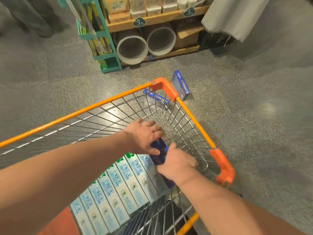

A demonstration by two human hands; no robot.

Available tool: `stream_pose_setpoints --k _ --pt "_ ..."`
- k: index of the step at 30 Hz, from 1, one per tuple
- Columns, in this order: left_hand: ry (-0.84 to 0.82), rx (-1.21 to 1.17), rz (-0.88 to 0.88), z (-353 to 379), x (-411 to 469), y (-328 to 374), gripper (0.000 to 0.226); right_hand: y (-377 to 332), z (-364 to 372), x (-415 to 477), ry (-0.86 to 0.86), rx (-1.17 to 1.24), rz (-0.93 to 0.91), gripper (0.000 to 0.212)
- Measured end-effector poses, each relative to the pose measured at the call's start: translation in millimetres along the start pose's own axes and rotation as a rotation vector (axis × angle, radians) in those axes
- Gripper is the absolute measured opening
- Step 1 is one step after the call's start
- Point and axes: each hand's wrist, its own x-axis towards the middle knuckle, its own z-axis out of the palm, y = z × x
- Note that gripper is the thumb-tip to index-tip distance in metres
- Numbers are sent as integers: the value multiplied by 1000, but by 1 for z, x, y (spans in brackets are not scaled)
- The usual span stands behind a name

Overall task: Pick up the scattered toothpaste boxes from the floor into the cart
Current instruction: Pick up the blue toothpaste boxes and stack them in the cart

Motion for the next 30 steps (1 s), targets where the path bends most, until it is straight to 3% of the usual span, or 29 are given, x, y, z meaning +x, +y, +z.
stream_pose_setpoints --k 9,15,23,30 --pt "111 87 -146 -112 -116 26 75 8 -74 -122 192 4 -136 77" --pt "233 182 -95 -184 -175 81 74 44 -113 -227 391 84 -34 81" --pt "418 307 186 -247 -209 253 72 148 -108 -391 633 189 165 79" --pt "421 329 375 -249 -204 433 72 285 -45 -505 651 293 333 84"
